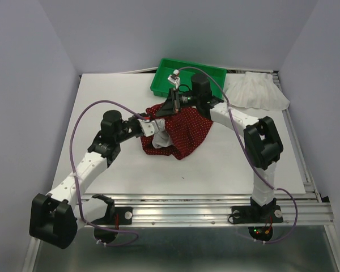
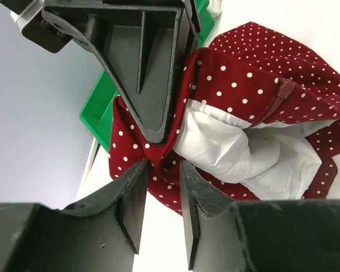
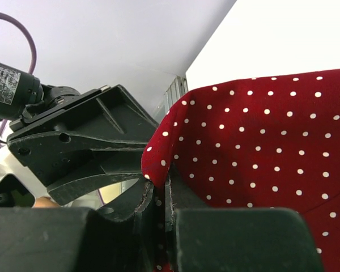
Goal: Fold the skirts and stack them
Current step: Flatten the skirt out
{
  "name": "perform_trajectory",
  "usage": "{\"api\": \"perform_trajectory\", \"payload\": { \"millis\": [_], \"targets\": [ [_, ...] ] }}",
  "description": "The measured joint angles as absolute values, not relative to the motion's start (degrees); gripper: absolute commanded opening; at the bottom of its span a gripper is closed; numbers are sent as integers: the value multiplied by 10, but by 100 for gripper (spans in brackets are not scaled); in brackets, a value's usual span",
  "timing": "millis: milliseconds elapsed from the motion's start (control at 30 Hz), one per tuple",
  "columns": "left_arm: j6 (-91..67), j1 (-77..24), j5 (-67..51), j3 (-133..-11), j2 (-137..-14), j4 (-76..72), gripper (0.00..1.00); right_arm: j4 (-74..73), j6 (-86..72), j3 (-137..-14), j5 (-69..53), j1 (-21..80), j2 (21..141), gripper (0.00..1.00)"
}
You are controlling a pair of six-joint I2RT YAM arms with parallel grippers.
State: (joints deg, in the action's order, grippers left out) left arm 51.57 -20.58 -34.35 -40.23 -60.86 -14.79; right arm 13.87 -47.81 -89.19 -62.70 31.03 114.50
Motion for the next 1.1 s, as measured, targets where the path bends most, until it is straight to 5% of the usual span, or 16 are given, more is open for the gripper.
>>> {"api": "perform_trajectory", "payload": {
  "millis": [300,433,467,500,533,633,733,967,1100],
  "targets": [
    [514,-213,-328,-402,-614,-157,38,148,-474,-877,-639,310,1145,1],
    [511,-215,-328,-402,-614,-157,16,146,-467,-877,-640,311,1145,1],
    [508,-217,-327,-402,-615,-156,0,146,-465,-877,-641,312,1145,2],
    [508,-219,-327,-402,-617,-156,0,146,-464,-877,-641,312,1146,3],
    [506,-222,-323,-403,-619,-154,0,145,-462,-880,-641,312,1147,9],
    [489,-224,-309,-412,-627,-151,0,139,-454,-895,-641,310,1155,67],
    [451,-226,-296,-435,-640,-133,0,140,-453,-900,-640,299,1156,87],
    [297,-232,-213,-548,-720,-57,0,89,-391,-882,-591,178,1142,91],
    [188,-231,-167,-626,-799,4,0,-65,-244,-851,-491,62,1090,80]
  ]
}}
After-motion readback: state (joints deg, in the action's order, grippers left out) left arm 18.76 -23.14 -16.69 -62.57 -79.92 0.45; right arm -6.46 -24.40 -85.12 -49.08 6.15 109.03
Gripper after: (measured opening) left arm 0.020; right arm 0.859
